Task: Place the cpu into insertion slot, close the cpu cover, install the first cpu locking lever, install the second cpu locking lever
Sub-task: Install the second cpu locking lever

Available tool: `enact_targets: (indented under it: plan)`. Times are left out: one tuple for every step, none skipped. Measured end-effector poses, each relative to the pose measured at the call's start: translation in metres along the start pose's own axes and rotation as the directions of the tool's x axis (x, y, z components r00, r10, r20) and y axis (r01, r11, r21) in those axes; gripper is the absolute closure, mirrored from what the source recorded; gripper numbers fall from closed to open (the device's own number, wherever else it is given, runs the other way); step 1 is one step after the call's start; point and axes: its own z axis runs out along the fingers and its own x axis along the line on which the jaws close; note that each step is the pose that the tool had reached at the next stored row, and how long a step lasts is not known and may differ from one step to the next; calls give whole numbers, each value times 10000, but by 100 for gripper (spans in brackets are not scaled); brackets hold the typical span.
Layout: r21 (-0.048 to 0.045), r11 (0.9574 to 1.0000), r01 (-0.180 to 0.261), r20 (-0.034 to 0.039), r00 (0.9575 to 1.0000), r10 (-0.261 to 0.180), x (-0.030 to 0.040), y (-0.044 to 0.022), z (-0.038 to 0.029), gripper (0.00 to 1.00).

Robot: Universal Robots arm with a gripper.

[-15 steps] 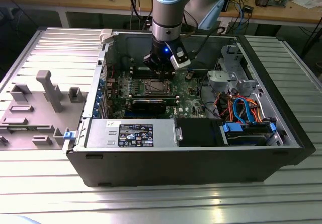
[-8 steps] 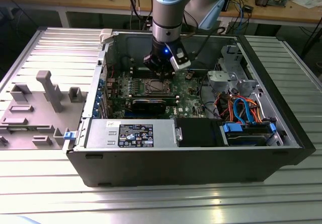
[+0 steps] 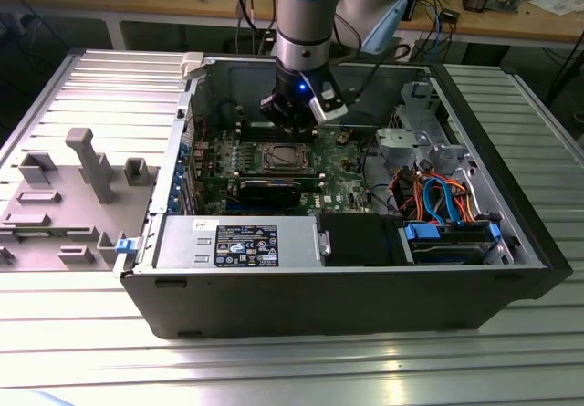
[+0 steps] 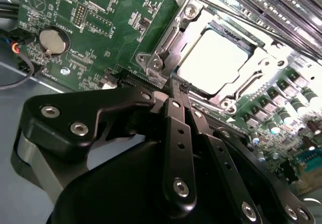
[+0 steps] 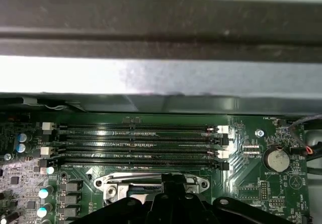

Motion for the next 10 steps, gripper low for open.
enact_targets:
  plan:
    - [0,10000,1,0,10000,-1,-1,3,-31,89]
    - [0,10000,0,0,10000,0,-1,5,-44,89]
    - [-1,10000,1,1,10000,-1,-1,6,-49,89]
    - [-1,10000,2,0,10000,-2,-1,3,-50,89]
    - [1,10000,1,0,10000,-1,-1,-14,-52,89]
    - [0,10000,-1,0,10000,1,0,-23,-53,89]
    - [0,10000,-1,0,10000,1,0,-23,-53,89]
    - [0,10000,-2,0,10000,2,0,-23,-53,89]
    - [0,10000,-1,0,10000,1,0,-23,-53,89]
    - [0,10000,0,0,10000,0,-1,-24,-53,89]
